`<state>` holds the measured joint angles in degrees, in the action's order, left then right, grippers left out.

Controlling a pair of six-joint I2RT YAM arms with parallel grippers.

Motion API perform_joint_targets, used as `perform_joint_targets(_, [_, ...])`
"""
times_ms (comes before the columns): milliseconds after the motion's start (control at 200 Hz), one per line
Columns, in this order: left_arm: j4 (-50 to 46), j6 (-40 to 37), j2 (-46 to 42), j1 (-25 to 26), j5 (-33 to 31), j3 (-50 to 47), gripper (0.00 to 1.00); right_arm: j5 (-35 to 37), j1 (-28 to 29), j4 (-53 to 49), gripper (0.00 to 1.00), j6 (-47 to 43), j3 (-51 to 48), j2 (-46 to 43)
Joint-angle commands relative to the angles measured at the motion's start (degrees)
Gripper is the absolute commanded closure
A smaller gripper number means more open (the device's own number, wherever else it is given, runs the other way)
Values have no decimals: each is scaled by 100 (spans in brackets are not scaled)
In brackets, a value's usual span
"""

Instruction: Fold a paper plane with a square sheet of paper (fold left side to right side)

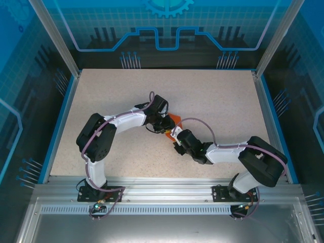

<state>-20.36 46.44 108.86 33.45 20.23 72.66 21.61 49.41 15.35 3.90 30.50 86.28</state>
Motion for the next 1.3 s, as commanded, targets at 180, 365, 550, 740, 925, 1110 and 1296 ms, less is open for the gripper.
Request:
perform_joint_targets(180, [-312,-227,-522,-220,84,111,66,-196,-91,119,92,50,61,-49])
perform_joint_targets(365, [-378,-448,-909,-314,-46,38,50,-589,-223,44,98,206,61,-192])
perform_joint_targets(550, [-248,-583,-1776,-436,-469,-472,28,-1398,-567,-156,100,473,61,-326])
perform_joint_targets(740, [-44,-477,-2134,-471,-512,-1131,32,-2475,-1080,-99,100,1035,-24,-427])
perform_joint_targets(925, [615,-206,-1574,-347,-119,-1467,53,-3312,-1545,205,100,1495,-167,-389])
perform_joint_targets(1110, [623,-231,-799,-52,-20,-910,61,-3693,-1843,265,100,1696,-218,-298])
perform_joint_targets(1296, [577,-190,-281,71,-1,-509,67,-3986,-2058,433,100,1887,-253,-93])
